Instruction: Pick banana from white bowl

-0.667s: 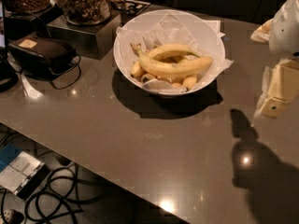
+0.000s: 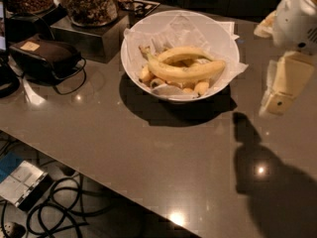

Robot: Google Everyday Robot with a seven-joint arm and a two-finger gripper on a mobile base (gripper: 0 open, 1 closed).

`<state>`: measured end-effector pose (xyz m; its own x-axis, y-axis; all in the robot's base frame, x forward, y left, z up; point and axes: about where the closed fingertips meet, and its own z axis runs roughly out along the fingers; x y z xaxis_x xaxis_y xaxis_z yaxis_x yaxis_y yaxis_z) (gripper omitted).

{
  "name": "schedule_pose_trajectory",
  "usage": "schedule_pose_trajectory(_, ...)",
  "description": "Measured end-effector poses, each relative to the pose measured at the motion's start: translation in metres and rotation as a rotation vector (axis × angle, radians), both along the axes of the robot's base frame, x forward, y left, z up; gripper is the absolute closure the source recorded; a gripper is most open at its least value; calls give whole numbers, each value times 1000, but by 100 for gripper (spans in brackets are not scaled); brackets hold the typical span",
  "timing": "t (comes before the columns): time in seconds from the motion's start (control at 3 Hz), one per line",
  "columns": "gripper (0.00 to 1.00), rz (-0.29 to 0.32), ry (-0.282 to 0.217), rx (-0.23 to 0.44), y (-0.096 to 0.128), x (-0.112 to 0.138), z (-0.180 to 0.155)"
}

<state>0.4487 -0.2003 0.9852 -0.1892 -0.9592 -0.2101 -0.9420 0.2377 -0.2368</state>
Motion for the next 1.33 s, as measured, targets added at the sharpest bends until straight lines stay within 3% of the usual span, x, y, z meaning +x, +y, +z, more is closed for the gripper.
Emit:
schedule_pose_trajectory(0.67, 0, 123, 38, -23, 45, 43, 1)
schedule_pose_trajectory(1.0, 0, 118, 27, -13, 45, 45, 1)
schedule_pose_trajectory(1.33, 0, 111, 48, 20, 52, 58, -3)
